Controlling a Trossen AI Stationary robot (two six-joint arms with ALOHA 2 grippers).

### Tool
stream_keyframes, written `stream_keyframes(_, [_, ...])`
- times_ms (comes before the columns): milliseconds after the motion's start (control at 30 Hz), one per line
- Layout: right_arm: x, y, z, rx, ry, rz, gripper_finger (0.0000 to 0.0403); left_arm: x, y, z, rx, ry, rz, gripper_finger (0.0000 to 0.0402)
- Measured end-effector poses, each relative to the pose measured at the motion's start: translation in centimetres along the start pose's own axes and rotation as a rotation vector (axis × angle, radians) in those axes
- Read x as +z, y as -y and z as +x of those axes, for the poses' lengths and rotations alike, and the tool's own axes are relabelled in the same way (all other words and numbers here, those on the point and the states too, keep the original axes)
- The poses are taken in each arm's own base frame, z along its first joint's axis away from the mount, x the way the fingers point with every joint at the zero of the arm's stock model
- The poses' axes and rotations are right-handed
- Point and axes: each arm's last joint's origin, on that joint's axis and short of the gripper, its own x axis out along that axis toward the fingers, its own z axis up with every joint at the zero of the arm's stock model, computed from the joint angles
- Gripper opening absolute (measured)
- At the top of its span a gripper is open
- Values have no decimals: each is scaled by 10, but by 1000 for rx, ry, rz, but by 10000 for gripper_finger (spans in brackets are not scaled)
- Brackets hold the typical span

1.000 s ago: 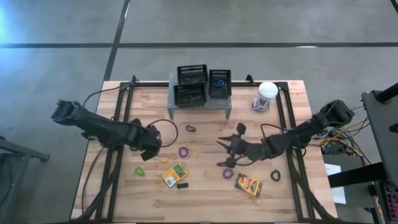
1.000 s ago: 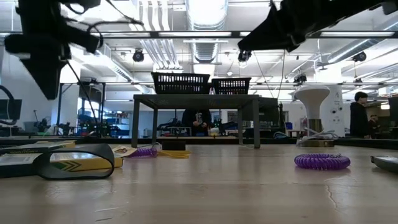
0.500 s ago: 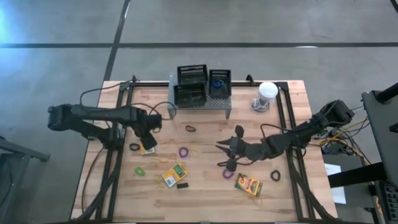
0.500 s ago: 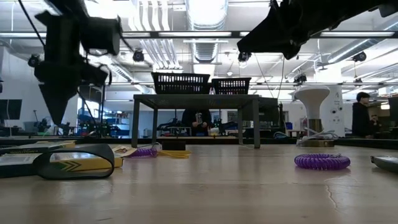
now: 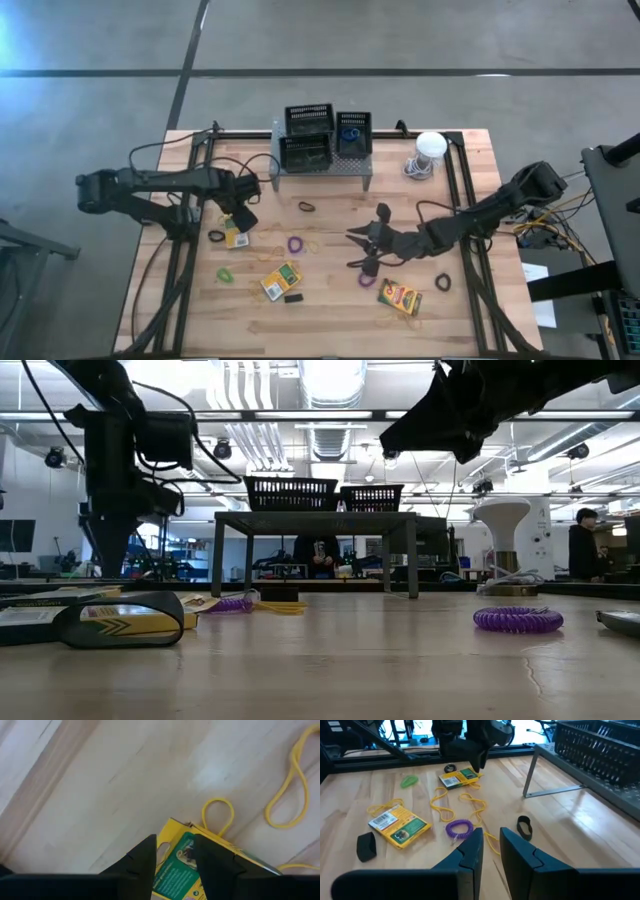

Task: Pick & Place Office Desk Supplies
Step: Put the crayon box into the top left black bin

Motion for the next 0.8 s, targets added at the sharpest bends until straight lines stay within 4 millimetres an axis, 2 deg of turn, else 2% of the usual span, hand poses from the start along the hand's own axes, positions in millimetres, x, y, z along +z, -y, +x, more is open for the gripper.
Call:
stream_keyframes(333, [-19,-13,21,-6,-41,-26,57,-2,-10,10,-54,-31,-69,134])
stream_keyframes(500, [-22,-23,28,68,-74,-39,57,1,-12,10,-106,-34,-96,132])
stream_keyframes(633, [-21,-26,31,97,-83,-48,57,3,-9,10,-196,-33,-57,115])
stream_keyframes(800, [-19,-26,29,105,-75,-44,56,2,-9,10,-199,-34,-56,75])
